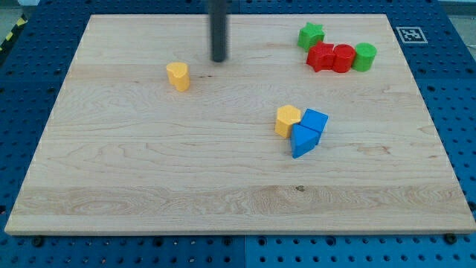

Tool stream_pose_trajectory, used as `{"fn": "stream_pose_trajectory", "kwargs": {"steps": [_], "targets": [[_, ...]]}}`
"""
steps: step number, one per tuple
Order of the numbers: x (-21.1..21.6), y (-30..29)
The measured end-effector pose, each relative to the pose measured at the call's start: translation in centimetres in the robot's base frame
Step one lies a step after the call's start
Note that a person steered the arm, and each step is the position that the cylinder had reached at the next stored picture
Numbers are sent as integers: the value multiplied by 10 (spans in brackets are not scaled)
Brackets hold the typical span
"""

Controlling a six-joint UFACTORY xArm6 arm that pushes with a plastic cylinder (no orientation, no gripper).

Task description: Push yellow heart closer to yellow hexagon

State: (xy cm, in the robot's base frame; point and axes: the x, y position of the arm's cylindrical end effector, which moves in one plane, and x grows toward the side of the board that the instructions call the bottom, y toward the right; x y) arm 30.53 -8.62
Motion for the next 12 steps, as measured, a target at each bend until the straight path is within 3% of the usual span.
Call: {"fn": "stream_pose_trajectory", "kwargs": {"steps": [1, 2, 8, 10, 12], "targets": [[9, -104], [48, -143], [85, 92], [100, 149], [82, 186]]}}
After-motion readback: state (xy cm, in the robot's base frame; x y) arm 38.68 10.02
